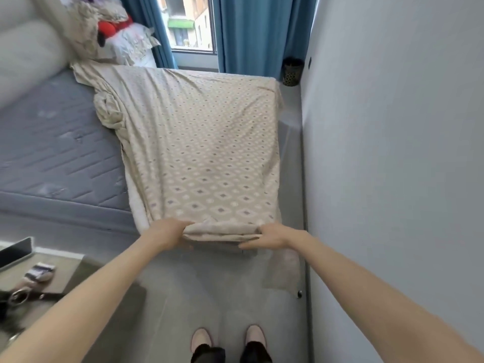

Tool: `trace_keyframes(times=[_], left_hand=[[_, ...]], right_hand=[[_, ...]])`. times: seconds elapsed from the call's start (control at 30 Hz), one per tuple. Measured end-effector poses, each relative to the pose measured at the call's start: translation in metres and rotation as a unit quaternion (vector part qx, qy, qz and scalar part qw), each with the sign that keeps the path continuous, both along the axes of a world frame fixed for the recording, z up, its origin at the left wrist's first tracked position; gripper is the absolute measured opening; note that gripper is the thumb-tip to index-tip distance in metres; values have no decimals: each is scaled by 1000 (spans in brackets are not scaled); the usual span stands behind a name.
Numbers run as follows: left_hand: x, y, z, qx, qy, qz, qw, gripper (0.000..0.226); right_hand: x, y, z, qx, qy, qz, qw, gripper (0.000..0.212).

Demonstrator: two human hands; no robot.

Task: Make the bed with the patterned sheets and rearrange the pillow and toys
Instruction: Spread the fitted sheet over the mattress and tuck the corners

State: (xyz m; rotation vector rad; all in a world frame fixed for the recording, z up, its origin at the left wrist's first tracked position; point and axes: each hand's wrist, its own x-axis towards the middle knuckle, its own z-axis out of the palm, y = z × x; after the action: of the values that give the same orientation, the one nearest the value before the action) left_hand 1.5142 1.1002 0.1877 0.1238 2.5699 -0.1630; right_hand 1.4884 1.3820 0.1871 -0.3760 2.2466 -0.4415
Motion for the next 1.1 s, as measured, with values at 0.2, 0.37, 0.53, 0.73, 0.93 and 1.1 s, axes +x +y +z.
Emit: trace_keyframes(times=[0.2, 0.37, 0.53, 0.73, 0.93, 1.1], left_hand=[[6, 0, 1, -140, 66, -77, 985, 30], [9, -18, 0, -159, 83, -119, 977, 31], [17, -41, -8, -156, 66, -130, 977, 28], [25, -61, -27, -101, 48, -92, 989, 27], [30, -67, -40, -69, 41, -75, 994, 38], [28, -57, -47, -96, 25, -91, 991, 30]], right_hand=[[8, -18, 1, 85, 96, 43, 991, 37], [24, -30, -5, 87, 156, -42, 983, 20], [45, -45, -14, 62, 159, -73, 983, 21], [56, -56, -28, 91, 151, -75, 982, 26], [61, -58, -41, 157, 105, -42, 981, 57], [65, -59, -56, 219, 154, -96, 959, 31]])
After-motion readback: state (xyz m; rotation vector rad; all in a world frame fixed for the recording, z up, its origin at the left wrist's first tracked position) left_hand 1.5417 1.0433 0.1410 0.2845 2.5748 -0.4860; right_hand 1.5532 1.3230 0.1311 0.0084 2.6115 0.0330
